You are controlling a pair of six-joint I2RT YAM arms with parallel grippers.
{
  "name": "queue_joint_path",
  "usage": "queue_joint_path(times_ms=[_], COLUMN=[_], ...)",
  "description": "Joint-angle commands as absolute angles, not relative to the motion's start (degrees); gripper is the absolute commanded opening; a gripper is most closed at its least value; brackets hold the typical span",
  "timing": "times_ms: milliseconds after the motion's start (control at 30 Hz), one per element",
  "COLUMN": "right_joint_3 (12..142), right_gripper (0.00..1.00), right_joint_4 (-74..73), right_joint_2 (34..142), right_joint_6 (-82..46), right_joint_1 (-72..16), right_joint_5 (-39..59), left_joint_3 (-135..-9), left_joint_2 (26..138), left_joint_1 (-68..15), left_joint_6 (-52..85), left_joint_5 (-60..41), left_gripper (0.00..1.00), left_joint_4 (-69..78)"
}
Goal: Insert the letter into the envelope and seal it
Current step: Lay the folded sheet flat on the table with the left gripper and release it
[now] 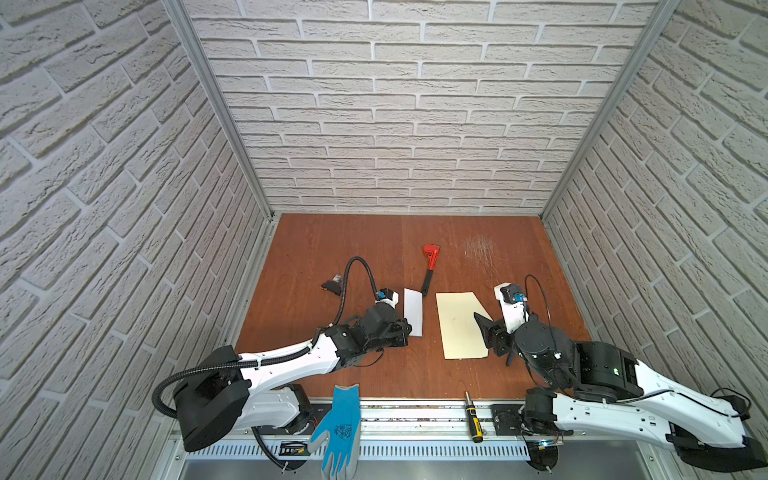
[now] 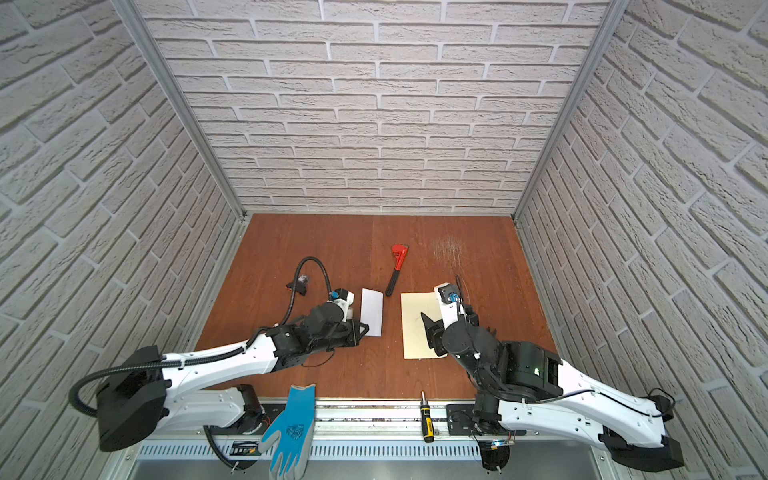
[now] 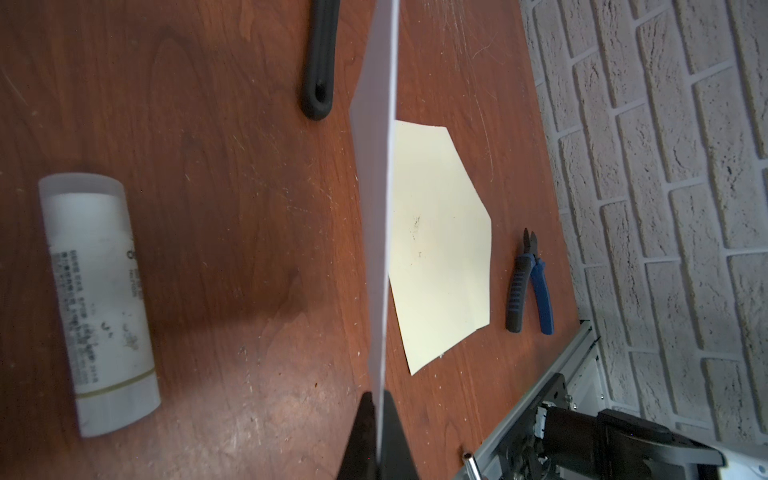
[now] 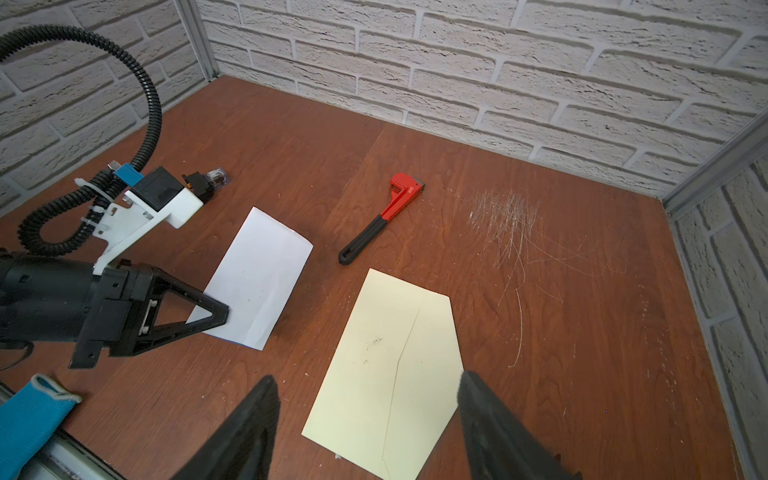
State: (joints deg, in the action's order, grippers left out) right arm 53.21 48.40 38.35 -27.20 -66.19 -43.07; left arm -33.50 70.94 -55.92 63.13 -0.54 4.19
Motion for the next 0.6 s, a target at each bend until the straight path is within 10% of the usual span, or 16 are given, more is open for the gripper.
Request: queue_joint_path(times_ms=[0, 567], right_joint_3=[52.47, 51.94], right_gripper=[0.69, 0.68], right_joint_4=[49.95, 49.92], right_joint_2=[38.55, 40.27], right_joint_6=[-30.97, -31.99], right_joint_1=[-65.83, -63.66], right_joint_5=[-45.26, -42.19], left_joint_3=[-31.93, -26.54], left_joint_2=[72.23, 79.22], left_joint_1=[-55.91, -56.34], left_joint_6=[67.12, 71.6], left_joint_5=[-0.35, -5.5], left_gripper=[0.0, 0.0], left_joint_4=[9.72, 18.36])
